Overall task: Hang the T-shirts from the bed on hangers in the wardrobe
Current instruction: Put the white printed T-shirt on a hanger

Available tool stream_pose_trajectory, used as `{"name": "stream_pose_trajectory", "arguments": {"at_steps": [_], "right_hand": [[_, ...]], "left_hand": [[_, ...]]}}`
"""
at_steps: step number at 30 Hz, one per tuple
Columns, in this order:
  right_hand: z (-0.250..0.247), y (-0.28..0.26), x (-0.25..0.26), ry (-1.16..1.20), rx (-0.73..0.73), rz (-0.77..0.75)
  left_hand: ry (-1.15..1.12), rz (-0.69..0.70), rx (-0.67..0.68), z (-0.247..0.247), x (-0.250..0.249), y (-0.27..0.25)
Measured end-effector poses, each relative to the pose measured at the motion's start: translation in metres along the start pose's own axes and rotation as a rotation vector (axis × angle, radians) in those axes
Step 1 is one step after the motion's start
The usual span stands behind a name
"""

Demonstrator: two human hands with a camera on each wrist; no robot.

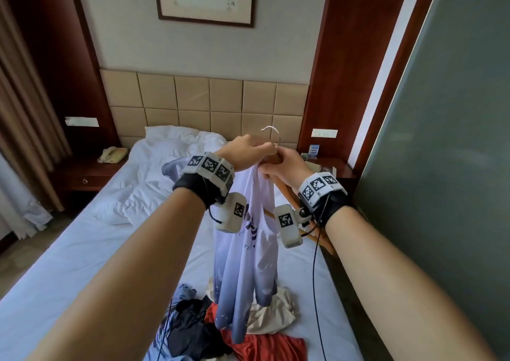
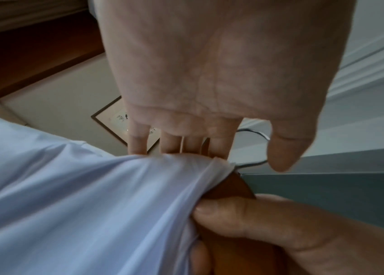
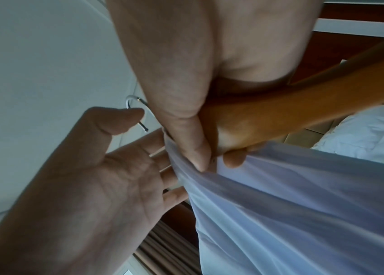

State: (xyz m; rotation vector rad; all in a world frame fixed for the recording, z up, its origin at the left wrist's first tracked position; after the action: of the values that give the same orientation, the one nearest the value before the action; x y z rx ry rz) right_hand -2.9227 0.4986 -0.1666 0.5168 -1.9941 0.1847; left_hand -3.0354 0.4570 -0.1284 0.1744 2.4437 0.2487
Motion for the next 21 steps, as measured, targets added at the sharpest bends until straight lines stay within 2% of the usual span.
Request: {"name": "stream_pose_trajectory", "arguments": {"at_steps": [3, 6, 11, 15, 18, 21], "right_hand": [[-0.012, -0.003, 0.003, 0.015, 0.015, -0.023], [-0.022, -0.010, 0.014, 0.009, 0.070, -0.097], [-0.040, -0.019, 0.014, -0.003, 0.160, -0.164], [-0.047, -0.014, -0.007, 0.211, 0.208, -0.055], [-0.059, -0.015, -0.015, 0.293, 0.283, -0.001], [-0.078, -0.010, -0.025, 0.379, 0.294, 0.057]], "left_hand": [[0.078, 0.039, 0.052, 0.005, -0.011, 0.005], [0.162, -0.019, 0.061, 0.010, -0.015, 0.016], [0.123, -0.060, 0.132, 0.025, -0.018, 0.034], [0.051, -0.060, 0.073, 0.033, -0.024, 0.040], [-0.003, -0.010, 0.017, 0.033, -0.033, 0.041], [0.016, 0.000, -0.021, 0.028, -0.040, 0.040]]}}
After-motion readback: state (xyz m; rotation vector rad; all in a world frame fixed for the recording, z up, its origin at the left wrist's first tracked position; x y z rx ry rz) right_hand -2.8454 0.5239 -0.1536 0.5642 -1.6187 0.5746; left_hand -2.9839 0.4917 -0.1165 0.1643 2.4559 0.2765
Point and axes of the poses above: each hand's wrist, its own y-axis towards the middle knuckle, its own z-axis out of the palm, x = y × z, the point moved 6 cm from there along y, towards the middle knuckle, and after that the axes turned 4 degrees about z, right-handed, at the moved point
